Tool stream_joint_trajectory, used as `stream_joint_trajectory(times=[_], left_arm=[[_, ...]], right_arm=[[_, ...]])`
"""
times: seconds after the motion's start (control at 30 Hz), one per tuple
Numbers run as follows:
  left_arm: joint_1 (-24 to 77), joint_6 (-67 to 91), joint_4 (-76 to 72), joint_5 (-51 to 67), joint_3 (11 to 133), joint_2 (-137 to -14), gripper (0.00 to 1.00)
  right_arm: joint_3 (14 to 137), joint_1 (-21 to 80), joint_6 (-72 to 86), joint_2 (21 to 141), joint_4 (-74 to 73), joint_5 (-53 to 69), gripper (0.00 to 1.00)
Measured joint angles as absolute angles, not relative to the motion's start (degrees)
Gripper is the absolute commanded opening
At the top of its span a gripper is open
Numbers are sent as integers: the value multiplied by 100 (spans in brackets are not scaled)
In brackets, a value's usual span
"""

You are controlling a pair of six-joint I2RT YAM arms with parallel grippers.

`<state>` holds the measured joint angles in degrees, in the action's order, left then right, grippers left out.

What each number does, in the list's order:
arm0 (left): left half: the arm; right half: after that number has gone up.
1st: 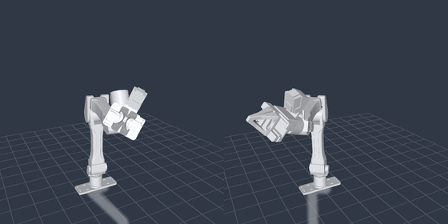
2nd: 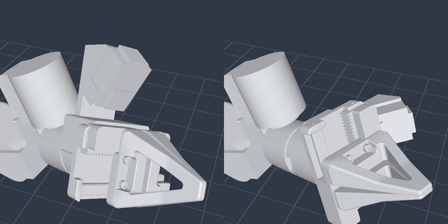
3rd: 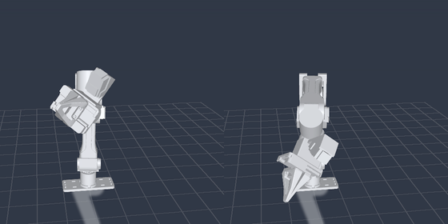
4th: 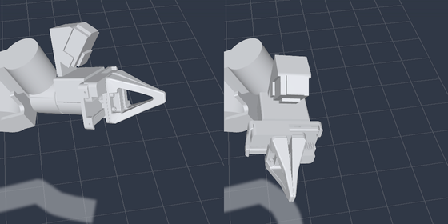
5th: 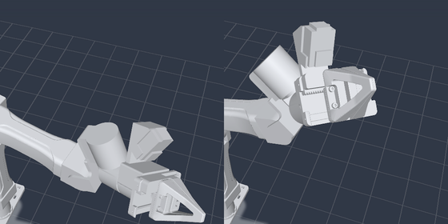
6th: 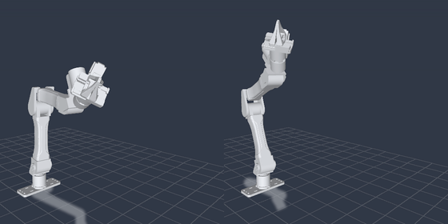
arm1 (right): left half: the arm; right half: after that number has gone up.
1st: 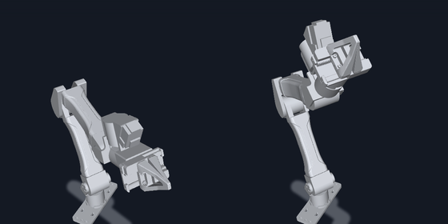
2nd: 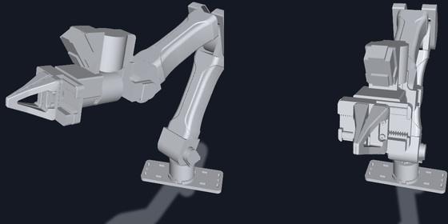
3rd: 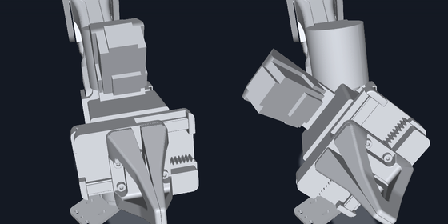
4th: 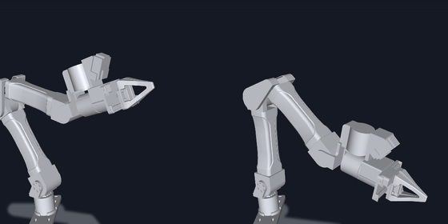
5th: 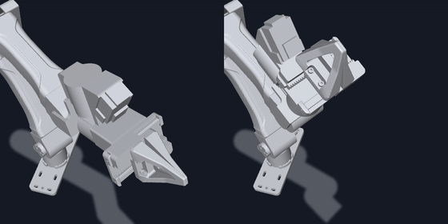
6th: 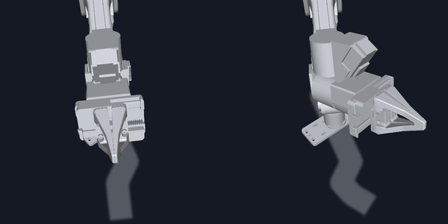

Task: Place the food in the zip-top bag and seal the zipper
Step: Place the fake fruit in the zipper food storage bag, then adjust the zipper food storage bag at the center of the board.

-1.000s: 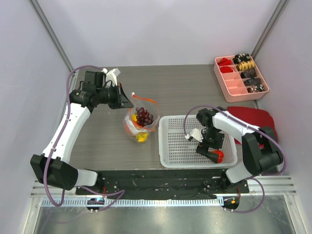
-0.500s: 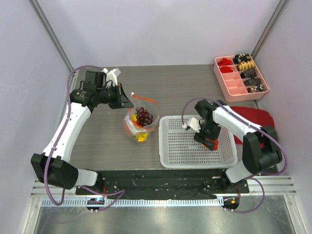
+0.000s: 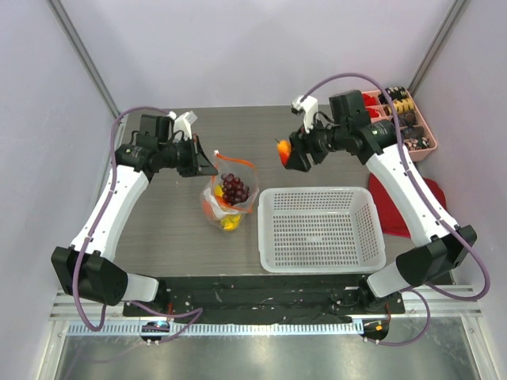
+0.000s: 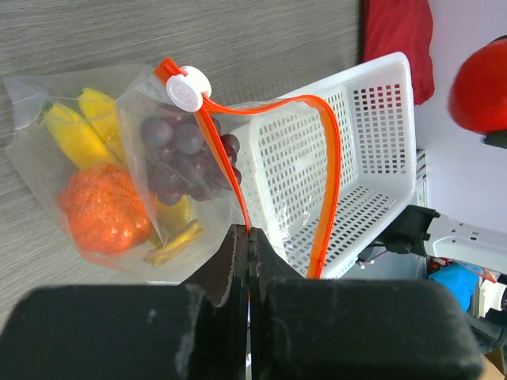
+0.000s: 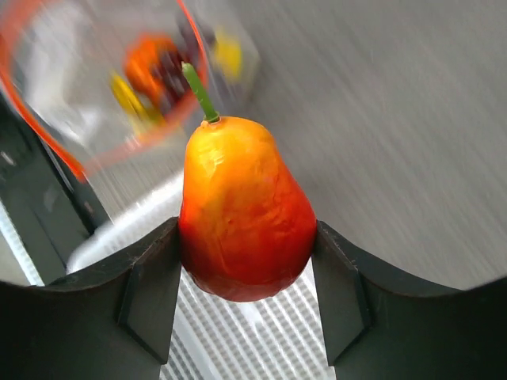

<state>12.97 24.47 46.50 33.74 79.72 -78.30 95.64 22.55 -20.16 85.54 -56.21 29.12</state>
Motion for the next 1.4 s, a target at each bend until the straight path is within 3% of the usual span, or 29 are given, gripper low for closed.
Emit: stream_joint_trajectory(times=[0.23, 0.37, 0.43, 0.5, 0.53, 0.6, 0.67, 1.03, 1.27, 1.4], left_arm=[[1297, 2515, 4650, 3404, 7972, -7830, 0], [1297, 2519, 4648, 3439, 7972, -7830, 0], [1297, 2517, 4646, 3459, 7972, -7830, 0], [1297, 2517, 4646, 3463, 7972, -7830, 0], [1297, 2517, 4646, 3468, 7972, -7830, 0], [1297, 2517, 4646, 3474, 7972, -7830, 0], [1297, 2515, 4646, 3479, 7972, -7830, 0], [1251, 2508, 4648, 3481, 7972, -7830, 0], [1249, 2453, 4650, 3479, 8071, -7872, 0], [1249, 2375, 4674, 3476, 8132, -7902, 0]], right_arm=[[9734, 3489, -1131, 8781, -4132, 3218, 18], [9703, 4222, -1205, 9157, -3872, 2974, 25], [9633, 4379, -1262, 9314, -3802, 2816, 43], [9572, 4416, -1321, 9450, -3747, 2644, 51], [9555, 4427, -1354, 9511, -3730, 2543, 72], [9550, 4460, -1413, 9618, -3726, 2373, 89], [9548, 4475, -1470, 9688, -3723, 2196, 97], [9627, 4254, -1020, 9321, -3736, 1800, 95], [9358, 3131, -362, 9142, -3782, 2047, 82], [9308, 3153, -82, 9317, -3848, 2499, 78]])
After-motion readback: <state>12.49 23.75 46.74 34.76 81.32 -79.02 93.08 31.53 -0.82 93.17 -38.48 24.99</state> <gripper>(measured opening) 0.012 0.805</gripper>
